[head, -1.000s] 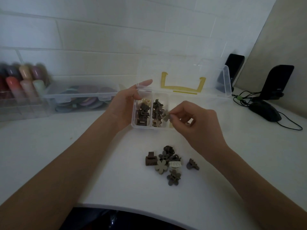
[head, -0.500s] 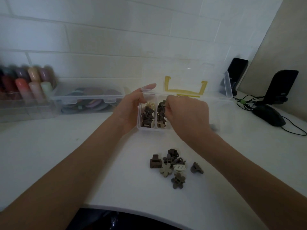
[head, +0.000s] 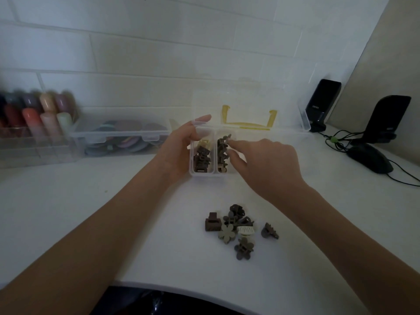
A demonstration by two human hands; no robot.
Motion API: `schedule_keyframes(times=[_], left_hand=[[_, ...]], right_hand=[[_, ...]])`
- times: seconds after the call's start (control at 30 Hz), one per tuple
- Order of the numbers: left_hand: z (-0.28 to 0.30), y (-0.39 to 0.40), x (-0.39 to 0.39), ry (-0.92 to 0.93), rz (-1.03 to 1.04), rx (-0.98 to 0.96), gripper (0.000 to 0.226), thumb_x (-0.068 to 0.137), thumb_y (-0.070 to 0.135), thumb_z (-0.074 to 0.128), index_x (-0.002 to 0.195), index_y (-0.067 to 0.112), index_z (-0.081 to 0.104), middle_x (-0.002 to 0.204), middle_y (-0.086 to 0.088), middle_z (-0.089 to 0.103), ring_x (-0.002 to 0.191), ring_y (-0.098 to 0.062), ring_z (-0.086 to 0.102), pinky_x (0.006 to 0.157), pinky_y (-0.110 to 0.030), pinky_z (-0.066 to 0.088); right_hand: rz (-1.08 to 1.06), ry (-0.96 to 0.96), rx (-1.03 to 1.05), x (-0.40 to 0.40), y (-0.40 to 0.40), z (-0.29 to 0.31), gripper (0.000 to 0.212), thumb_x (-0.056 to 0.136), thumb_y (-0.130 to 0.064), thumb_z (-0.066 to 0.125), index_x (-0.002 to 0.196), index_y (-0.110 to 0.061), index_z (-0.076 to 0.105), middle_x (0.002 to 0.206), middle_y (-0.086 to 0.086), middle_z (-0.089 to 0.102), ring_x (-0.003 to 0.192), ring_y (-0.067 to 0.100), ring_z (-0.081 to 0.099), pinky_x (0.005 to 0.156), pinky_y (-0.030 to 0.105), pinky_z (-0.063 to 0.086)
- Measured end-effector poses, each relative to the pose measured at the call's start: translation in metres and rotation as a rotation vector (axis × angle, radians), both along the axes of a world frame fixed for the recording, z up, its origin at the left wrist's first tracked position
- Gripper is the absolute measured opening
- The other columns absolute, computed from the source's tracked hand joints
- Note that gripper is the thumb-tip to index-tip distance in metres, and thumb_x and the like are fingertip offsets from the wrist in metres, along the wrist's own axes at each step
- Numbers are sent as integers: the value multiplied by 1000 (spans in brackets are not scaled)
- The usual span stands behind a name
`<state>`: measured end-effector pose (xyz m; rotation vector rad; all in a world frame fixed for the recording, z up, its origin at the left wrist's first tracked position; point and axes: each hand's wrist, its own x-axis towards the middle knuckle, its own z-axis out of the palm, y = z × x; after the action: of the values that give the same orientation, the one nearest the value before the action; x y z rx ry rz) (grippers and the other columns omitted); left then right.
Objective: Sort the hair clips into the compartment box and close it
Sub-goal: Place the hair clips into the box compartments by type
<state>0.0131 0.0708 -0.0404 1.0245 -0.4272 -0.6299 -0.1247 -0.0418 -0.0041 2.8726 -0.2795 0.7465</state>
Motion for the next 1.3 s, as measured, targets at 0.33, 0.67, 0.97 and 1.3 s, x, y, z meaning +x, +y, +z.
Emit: schedule_keyframes(times=[0.33, 0.67, 0.97, 1.3], left_hand=[[0, 1, 0, 19, -34, 1, 54, 78, 10, 43, 130, 17, 55, 139, -22, 48, 120, -41, 52, 83, -46, 54], [2, 1, -3, 18, -54, -41, 50, 85, 6, 36, 131, 15, 54, 119, -15, 60, 88, -25, 68, 68, -36, 57], [1, 0, -1, -8, -31, -24, 66, 64, 10, 43, 129, 16, 55, 119, -16, 60, 100, -31, 61, 73, -37, 57], [2, 0, -1, -21, -43, -23, 60, 65, 10, 42, 123, 16, 57, 117, -15, 55, 101, -31, 56, 73, -36, 56]], right_hand=[[451, 282, 440, -35, -12, -3, 17, 84, -45, 55, 94, -39, 68, 50, -8, 56, 40, 8, 43, 44, 14, 33], [350, 537, 400, -44, -21, -16, 24, 90, -36, 56, 111, -47, 57, 60, -14, 48, 60, -11, 49, 51, 16, 33], [630, 274, 1171, -42, -10, -18, 19, 81, -2, 67, 96, -12, 63, 87, 4, 71, 74, 16, 68, 52, 21, 49], [519, -59, 1024, -38, -5, -26, 18, 74, -18, 75, 85, -18, 61, 94, -5, 69, 90, 11, 63, 67, 27, 53]])
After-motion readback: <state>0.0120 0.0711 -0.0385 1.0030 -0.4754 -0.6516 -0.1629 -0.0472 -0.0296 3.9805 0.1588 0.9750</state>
